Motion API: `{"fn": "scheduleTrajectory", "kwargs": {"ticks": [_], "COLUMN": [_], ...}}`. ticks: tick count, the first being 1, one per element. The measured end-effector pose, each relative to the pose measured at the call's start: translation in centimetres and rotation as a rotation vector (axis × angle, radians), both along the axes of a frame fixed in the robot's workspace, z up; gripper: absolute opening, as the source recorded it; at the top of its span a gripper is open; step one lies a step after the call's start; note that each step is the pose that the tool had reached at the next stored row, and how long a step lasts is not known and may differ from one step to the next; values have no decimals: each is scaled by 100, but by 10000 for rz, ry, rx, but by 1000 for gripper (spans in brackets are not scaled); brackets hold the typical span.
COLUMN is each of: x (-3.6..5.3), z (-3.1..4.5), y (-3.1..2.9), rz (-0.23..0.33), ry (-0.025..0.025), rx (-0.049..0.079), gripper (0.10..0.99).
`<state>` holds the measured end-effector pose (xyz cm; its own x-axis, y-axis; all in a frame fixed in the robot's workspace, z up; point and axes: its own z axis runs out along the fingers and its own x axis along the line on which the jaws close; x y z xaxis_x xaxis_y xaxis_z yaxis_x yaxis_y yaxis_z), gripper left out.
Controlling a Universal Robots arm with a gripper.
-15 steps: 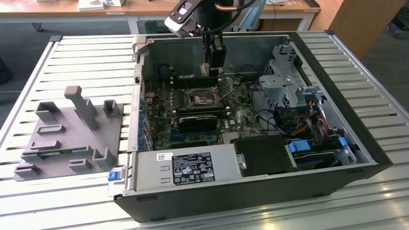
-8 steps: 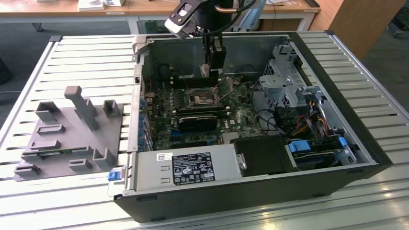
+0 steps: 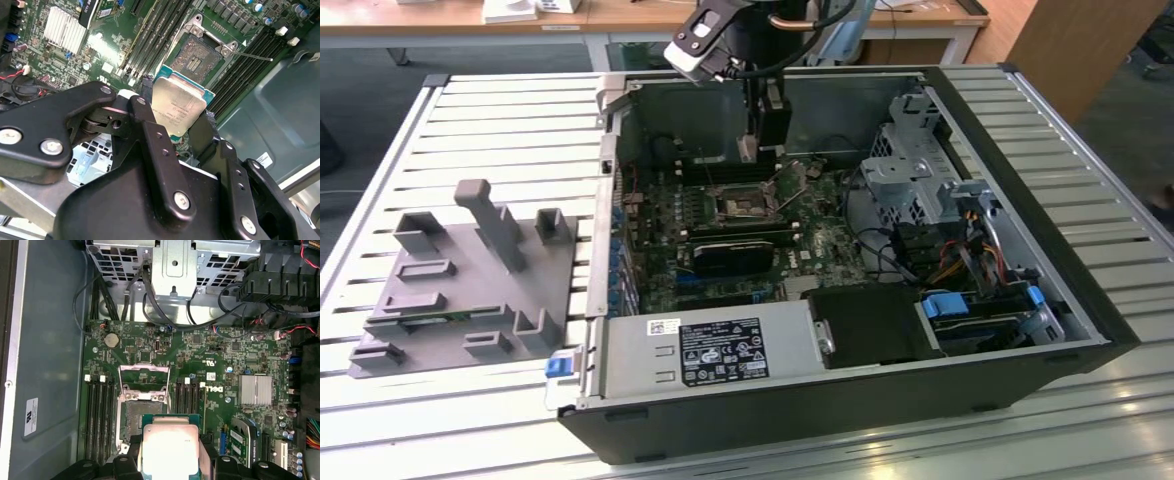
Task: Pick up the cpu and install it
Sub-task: 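Place the cpu into insertion slot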
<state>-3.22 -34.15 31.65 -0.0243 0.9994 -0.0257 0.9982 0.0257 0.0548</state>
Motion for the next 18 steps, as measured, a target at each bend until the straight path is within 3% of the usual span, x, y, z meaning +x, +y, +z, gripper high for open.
{"fn": "scheduleTrajectory", "kwargs": {"ticks": [18], "x": [0], "z": [-49], "y": [0], "rz": [0], "ry": [0], "rx": [1], "gripper": [537]}}
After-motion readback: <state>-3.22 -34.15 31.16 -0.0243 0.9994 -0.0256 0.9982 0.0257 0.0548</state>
